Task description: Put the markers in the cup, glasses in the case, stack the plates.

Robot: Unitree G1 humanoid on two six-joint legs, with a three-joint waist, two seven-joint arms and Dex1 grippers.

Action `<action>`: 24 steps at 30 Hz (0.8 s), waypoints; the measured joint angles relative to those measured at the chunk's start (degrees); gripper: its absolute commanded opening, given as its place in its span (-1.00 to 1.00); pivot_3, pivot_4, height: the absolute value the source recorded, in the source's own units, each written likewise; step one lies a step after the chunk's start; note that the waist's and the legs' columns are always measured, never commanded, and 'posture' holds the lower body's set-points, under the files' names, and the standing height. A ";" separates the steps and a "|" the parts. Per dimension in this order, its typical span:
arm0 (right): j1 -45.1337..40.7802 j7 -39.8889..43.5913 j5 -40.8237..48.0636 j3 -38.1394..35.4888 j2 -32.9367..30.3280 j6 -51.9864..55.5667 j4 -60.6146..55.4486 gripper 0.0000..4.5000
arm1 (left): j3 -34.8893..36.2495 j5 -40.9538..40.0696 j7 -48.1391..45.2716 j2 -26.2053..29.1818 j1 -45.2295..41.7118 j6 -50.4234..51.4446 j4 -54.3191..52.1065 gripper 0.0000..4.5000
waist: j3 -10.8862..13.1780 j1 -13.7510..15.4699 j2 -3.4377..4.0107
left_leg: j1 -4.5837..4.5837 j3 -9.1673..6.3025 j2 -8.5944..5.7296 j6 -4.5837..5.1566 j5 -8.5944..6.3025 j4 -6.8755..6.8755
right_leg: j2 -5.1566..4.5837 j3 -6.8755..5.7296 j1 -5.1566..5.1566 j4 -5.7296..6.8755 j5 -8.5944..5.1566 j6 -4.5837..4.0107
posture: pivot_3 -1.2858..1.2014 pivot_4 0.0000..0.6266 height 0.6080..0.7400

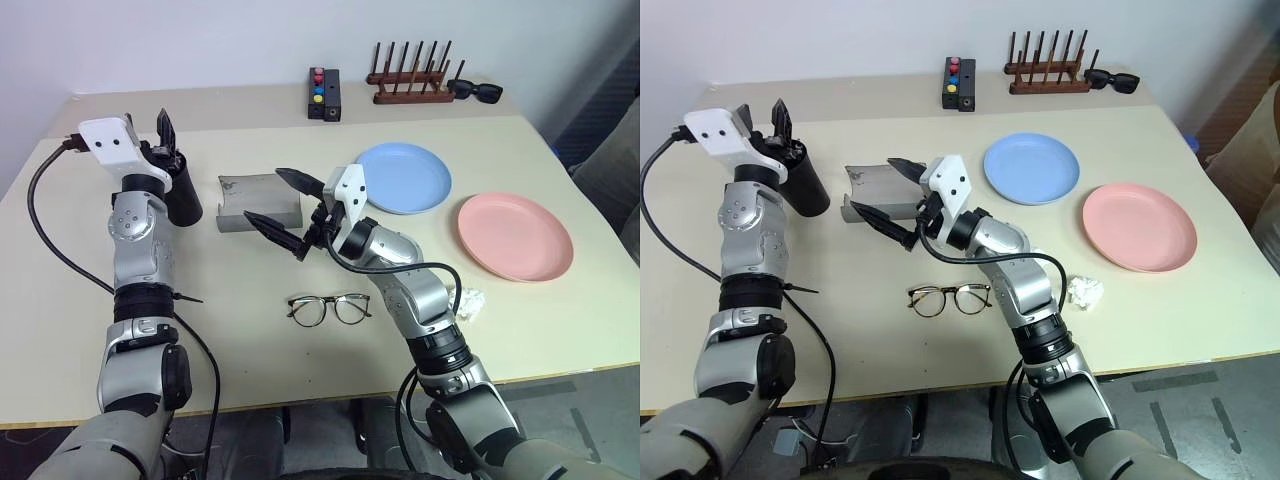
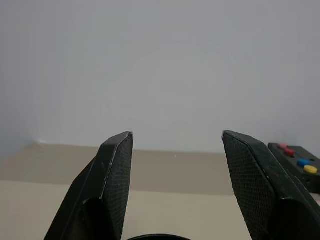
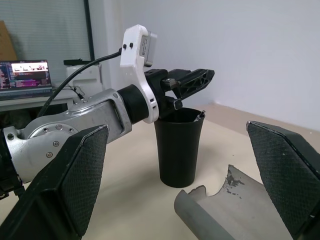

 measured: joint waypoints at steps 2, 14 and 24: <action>0.00 0.01 -0.01 -0.06 -0.21 0.00 0.00 1.00 | 0.00 -1.71 -2.32 0.06 0.16 1.37 -2.36 0.27 | 0.00 -0.01 0.00 | -0.01 0.00 0.00 0.00 0.00 0.00 | 0.00 0.00 0.00 0.00 0.00 0.00 | 0.03 -0.52 0.98; 0.10 2.70 0.72 -2.59 -7.57 1.90 -0.76 1.00 | -9.30 -15.37 -33.95 16.42 9.74 29.02 -27.23 0.97 | 0.05 -0.10 0.09 | 0.01 0.01 0.01 0.01 0.00 -0.02 | 0.00 0.01 0.01 0.00 -0.03 -0.03 | 0.03 -0.52 0.98; 3.87 7.61 2.27 -2.38 -13.91 6.05 -5.67 1.00 | -24.46 -6.72 -42.73 20.48 5.62 42.41 -18.98 0.97 | 0.06 -0.19 0.10 | 0.01 0.01 0.02 0.03 -0.01 -0.04 | 0.02 0.01 -0.01 0.01 -0.05 -0.01 | 0.03 -0.52 0.98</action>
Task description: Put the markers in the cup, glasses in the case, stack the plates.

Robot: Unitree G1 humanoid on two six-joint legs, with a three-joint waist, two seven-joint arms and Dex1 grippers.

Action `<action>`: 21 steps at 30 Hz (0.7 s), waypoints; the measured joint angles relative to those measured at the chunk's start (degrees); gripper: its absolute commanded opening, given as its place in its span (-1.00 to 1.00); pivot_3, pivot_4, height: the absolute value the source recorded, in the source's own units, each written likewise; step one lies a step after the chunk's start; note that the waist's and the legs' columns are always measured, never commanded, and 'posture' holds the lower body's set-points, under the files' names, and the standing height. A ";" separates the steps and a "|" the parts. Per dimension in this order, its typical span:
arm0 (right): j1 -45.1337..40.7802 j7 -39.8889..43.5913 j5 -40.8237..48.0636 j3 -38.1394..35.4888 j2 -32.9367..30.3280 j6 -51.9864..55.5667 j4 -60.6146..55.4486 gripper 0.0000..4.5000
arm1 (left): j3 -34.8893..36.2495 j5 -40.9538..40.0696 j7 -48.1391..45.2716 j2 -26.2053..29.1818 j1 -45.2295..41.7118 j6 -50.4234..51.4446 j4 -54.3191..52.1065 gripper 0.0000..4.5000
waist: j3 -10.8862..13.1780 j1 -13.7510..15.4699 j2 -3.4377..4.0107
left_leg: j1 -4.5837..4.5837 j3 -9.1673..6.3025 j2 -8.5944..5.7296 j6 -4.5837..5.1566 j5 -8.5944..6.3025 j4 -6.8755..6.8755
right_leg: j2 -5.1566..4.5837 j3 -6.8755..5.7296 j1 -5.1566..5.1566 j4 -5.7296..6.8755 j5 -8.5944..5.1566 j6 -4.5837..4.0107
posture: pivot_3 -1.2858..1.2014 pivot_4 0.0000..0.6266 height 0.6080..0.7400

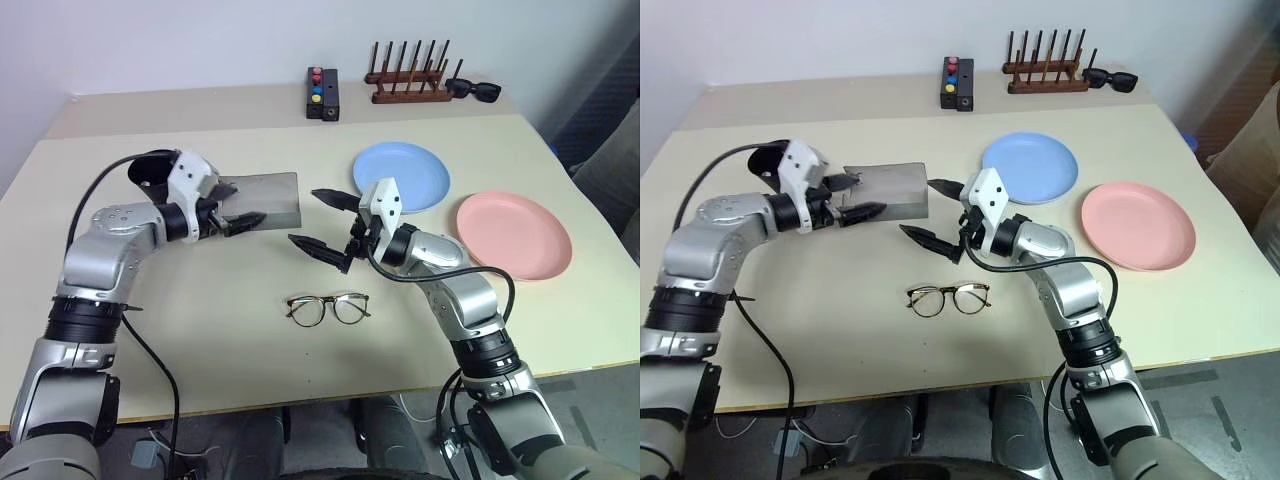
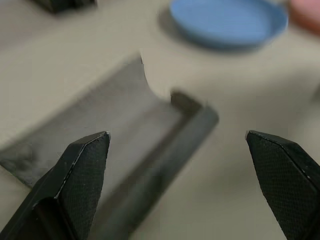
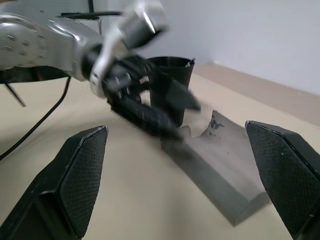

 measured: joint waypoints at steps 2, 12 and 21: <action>0.38 0.48 0.08 0.41 -0.36 0.75 -1.00 1.00 | -2.52 2.95 -1.59 -0.05 -1.73 -1.15 3.94 0.97 | 0.00 0.04 0.00 | 0.00 0.00 0.00 0.00 0.00 0.00 | 0.00 0.00 0.00 0.00 0.00 0.00 | 0.03 -0.52 0.98; 3.19 3.02 0.21 2.33 -4.22 3.66 -4.91 1.00 | -7.69 13.29 -11.37 -0.29 -7.84 -12.10 19.83 0.59 | 0.00 0.13 0.00 | -0.03 0.01 0.00 0.01 0.00 0.03 | -0.01 0.00 0.00 0.00 0.00 0.01 | 0.03 -0.52 0.98; 3.29 2.93 0.13 2.48 -4.22 3.90 -5.41 1.00 | -7.00 14.53 -14.48 -1.86 -7.46 -15.86 21.14 -0.99 | 0.00 0.19 0.00 | -0.05 0.01 0.00 0.01 -0.01 0.07 | -0.02 0.00 0.00 0.00 0.00 0.03 | 0.03 -0.52 0.98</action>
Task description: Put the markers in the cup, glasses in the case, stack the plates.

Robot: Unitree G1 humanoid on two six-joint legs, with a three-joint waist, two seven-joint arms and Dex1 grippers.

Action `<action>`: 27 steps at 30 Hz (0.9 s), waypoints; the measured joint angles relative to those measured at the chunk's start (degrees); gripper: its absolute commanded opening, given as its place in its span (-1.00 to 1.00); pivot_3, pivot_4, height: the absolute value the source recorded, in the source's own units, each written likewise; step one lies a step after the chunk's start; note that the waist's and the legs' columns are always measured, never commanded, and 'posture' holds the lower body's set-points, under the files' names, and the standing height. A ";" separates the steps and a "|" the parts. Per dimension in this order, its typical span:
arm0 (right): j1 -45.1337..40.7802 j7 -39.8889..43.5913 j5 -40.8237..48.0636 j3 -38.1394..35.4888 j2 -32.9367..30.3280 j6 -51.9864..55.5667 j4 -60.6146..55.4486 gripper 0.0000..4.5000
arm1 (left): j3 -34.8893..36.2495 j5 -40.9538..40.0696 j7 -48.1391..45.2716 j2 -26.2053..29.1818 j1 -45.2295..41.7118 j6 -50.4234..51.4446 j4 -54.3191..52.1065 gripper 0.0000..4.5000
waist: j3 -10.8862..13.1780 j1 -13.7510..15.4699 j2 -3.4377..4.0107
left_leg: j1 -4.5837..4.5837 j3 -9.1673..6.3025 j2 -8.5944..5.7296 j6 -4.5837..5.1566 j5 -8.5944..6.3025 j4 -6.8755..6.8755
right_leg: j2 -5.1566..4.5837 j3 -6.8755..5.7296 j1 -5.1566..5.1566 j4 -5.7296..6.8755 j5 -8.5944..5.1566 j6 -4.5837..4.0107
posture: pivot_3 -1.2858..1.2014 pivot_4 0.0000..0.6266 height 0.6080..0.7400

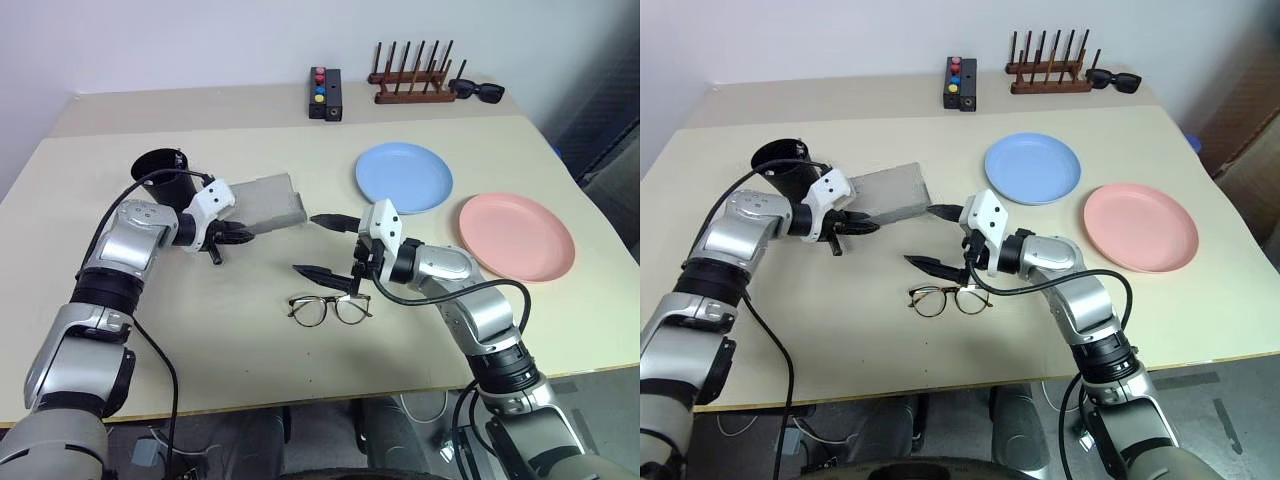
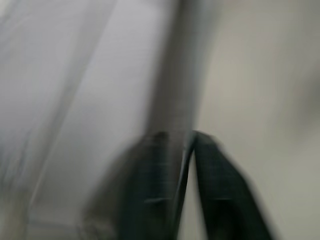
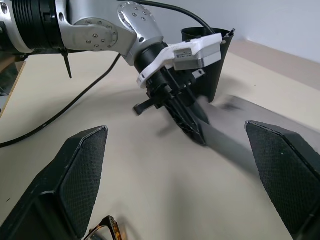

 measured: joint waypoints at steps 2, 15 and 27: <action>0.03 0.02 -0.11 0.04 -0.04 -0.01 0.00 1.00 | 0.23 -0.03 -0.63 0.04 1.48 -1.40 -1.56 -0.99 | 0.00 -0.01 0.00 | 0.00 0.00 0.00 0.00 0.00 0.00 | 0.00 0.00 0.00 0.00 0.00 0.00 | 0.03 -0.52 0.98; 0.04 0.65 -0.22 0.24 -1.87 -0.14 0.00 1.00 | 1.13 -5.60 -14.75 7.38 15.99 -1.15 -23.67 -0.99 | 0.01 0.03 0.02 | 0.00 0.00 0.02 0.03 -0.02 0.01 | -0.01 0.00 -0.01 0.01 -0.10 -0.19 | 0.03 -0.52 0.98; 0.16 0.38 -0.22 0.32 -1.98 -0.13 0.00 1.00 | 1.06 -5.25 -14.74 7.43 15.76 -0.19 -25.66 -0.43 | 0.01 -0.04 0.02 | 0.00 0.01 0.02 0.05 -0.03 0.02 | 0.00 0.00 0.00 0.01 -0.04 -0.08 | 0.03 -0.52 0.98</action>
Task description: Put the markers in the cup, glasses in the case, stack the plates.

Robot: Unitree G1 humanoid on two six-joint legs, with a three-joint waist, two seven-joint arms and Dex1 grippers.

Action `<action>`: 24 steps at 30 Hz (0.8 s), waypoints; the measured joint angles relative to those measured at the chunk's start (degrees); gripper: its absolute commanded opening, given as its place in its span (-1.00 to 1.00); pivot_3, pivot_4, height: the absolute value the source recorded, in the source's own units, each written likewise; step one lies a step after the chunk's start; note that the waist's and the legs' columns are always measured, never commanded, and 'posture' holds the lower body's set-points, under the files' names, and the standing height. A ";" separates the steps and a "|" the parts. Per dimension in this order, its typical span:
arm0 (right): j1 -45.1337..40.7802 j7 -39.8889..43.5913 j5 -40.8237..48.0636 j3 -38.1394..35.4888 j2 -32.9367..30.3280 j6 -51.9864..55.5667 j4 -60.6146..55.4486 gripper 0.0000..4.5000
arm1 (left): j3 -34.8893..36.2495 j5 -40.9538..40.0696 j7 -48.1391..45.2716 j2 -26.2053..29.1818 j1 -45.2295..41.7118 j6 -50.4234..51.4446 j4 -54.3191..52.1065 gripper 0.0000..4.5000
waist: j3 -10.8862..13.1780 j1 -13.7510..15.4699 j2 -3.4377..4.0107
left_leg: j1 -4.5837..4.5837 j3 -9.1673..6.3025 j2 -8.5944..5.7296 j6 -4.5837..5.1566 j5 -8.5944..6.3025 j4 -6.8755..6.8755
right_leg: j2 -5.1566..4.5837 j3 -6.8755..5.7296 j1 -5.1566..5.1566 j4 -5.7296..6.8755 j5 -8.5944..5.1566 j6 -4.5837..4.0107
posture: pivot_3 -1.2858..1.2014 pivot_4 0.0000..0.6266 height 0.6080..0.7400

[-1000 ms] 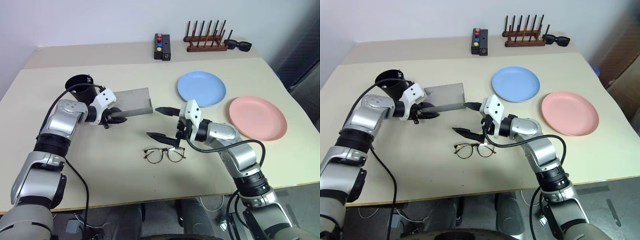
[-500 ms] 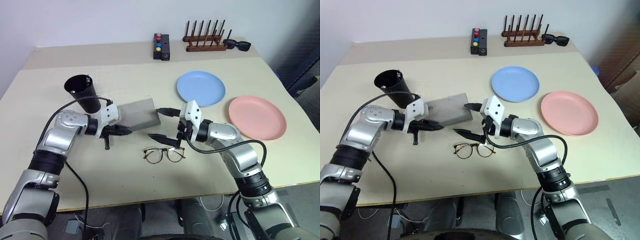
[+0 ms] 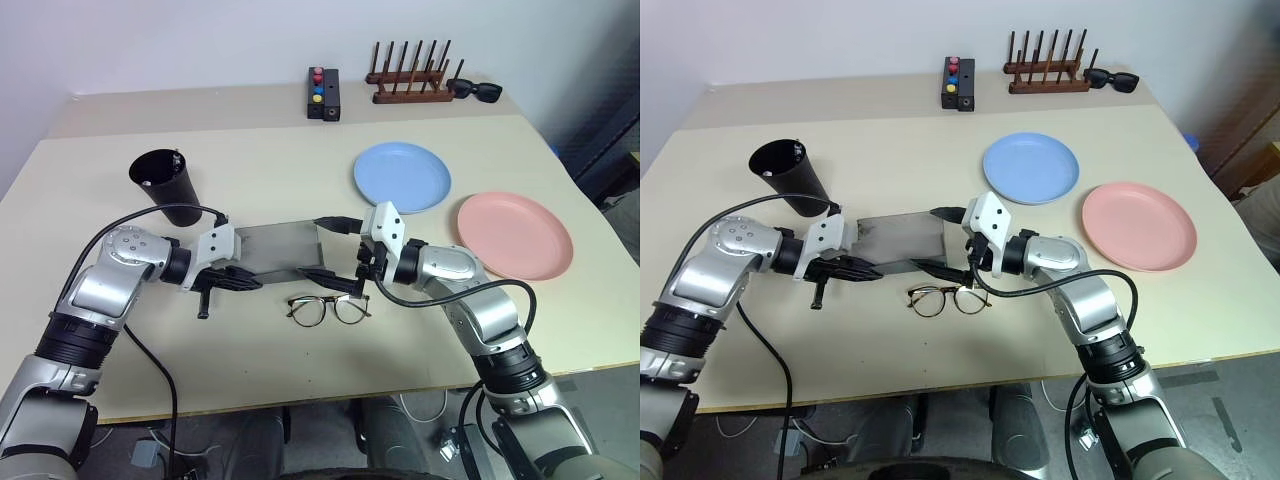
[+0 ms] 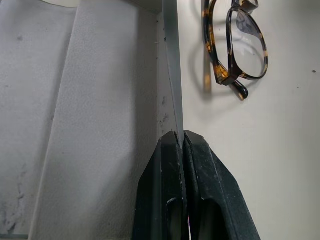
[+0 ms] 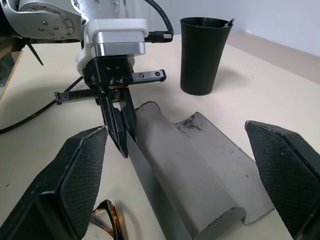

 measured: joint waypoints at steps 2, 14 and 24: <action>0.09 0.00 0.00 0.00 -0.07 0.00 0.00 1.00 | 0.00 0.13 0.19 0.00 -0.05 -1.07 0.19 0.03 | 0.00 0.02 0.00 | 0.00 0.00 0.00 0.00 0.00 0.00 | 0.00 0.00 0.00 0.00 0.00 0.00 | 0.03 -0.52 0.98; 3.07 1.52 -0.48 -1.33 -8.12 0.19 -0.57 1.00 | 4.59 -3.64 3.38 -0.65 -1.48 -0.03 -3.51 0.23 | 0.00 0.30 0.00 | -0.03 0.01 -0.01 0.00 0.00 0.04 | -0.02 0.00 0.01 -0.02 0.01 0.02 | 0.03 -0.52 0.98; 10.83 6.68 -0.21 -4.85 -20.47 2.12 -6.84 1.00 | -5.12 -5.47 5.24 -8.07 -1.69 7.83 -20.44 0.23 | 0.00 0.39 -0.01 | 0.00 0.03 -0.01 0.03 -0.01 0.11 | -0.01 0.02 0.07 0.00 -0.09 -0.08 | 0.03 -0.52 0.98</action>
